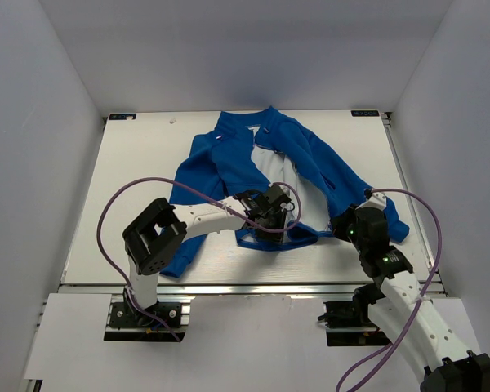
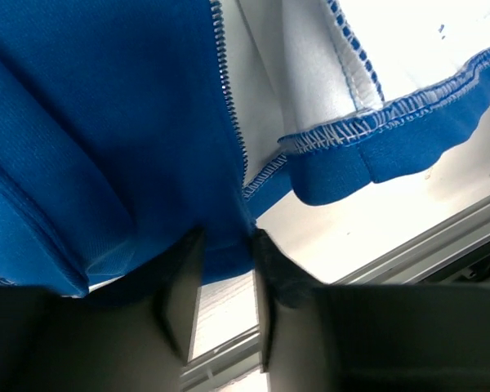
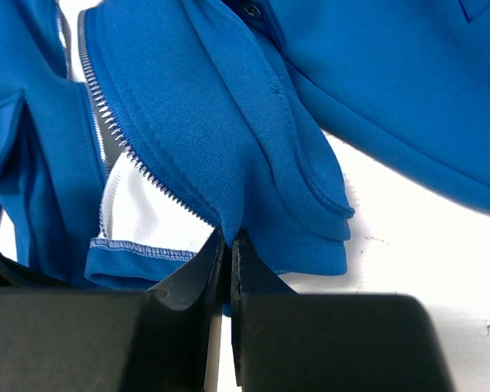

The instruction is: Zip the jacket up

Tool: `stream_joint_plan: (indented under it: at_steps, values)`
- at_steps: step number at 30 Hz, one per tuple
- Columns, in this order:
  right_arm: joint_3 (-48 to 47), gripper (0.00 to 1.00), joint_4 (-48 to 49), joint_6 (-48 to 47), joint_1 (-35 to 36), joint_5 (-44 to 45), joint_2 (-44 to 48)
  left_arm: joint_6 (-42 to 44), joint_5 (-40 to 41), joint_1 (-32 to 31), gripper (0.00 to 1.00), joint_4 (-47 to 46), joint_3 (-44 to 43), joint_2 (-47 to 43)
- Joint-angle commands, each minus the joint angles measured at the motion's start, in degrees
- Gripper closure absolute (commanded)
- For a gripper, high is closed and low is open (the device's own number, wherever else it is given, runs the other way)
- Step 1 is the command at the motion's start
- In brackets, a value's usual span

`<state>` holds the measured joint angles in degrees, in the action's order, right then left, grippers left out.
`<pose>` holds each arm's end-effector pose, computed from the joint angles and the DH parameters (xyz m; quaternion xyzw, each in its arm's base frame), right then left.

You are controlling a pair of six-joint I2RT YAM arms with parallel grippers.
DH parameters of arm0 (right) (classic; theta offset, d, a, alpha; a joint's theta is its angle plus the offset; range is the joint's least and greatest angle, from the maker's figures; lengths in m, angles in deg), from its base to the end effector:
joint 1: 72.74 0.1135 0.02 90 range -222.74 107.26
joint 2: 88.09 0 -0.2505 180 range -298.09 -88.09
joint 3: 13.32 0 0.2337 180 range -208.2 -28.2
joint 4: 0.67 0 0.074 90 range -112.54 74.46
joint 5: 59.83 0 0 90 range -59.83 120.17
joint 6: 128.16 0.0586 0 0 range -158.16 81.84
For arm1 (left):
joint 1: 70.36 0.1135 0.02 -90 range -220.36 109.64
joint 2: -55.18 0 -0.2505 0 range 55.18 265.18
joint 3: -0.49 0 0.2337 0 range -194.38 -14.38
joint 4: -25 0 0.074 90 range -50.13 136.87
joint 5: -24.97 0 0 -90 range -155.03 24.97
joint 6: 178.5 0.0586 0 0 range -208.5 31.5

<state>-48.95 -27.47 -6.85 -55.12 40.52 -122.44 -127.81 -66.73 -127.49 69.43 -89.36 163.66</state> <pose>0.1610 0.0401 0.2033 0.1482 0.8306 0.1506 0.5152 0.2053 -0.3209 0.1582 0.1540 0.9601 -0.1833 0.1444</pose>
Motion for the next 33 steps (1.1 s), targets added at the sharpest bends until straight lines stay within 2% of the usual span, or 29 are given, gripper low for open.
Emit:
stream_joint_plan:
  at_steps: [1,4,5,10,14,15,18,21,31,33]
  values:
    - [0.36,1.0,1.73,-0.46,-0.14,1.16,0.86,0.02,0.46,-0.01,0.61,0.23,-2.27,-0.12]
    - [0.63,1.0,1.82,-0.28,-0.14,1.25,1.04,0.29,0.46,-0.01,0.74,0.41,-2.71,0.32]
    - [0.63,1.0,1.73,-0.37,-0.22,1.25,1.04,0.37,0.38,-0.01,0.83,0.58,-2.89,0.58]
    - [0.54,1.0,1.99,-0.37,-0.23,1.25,0.95,0.9,-0.33,-0.01,1.0,0.06,-2.72,0.5]
    - [0.45,1.0,1.99,-0.37,-0.22,0.99,0.77,1.6,-0.68,-0.01,1.0,0.58,-2.89,0.5]
    - [0.54,1.0,1.9,-0.37,-0.23,0.9,0.77,1.6,-0.59,-0.01,0.88,1.28,-3.06,0.85]
    - [0.45,1.0,1.99,-0.46,-0.22,0.9,0.77,2.22,-1.03,-0.01,0.7,1.9,-3.94,1.46]
    - [0.45,1.0,1.99,-0.55,-0.22,0.81,0.95,2.48,-2.08,-0.01,0.63,1.47,-4.3,1.99]
    - [0.71,1.0,2.43,-0.9,-0.14,0.55,1.3,2.4,-0.6,-0.01,0.65,3.22,-6.05,3.84]
    - [0.89,1.0,2.61,-0.9,-0.14,0.55,1.3,2.4,0.19,-0.01,0.62,4.27,-6.84,4.45]
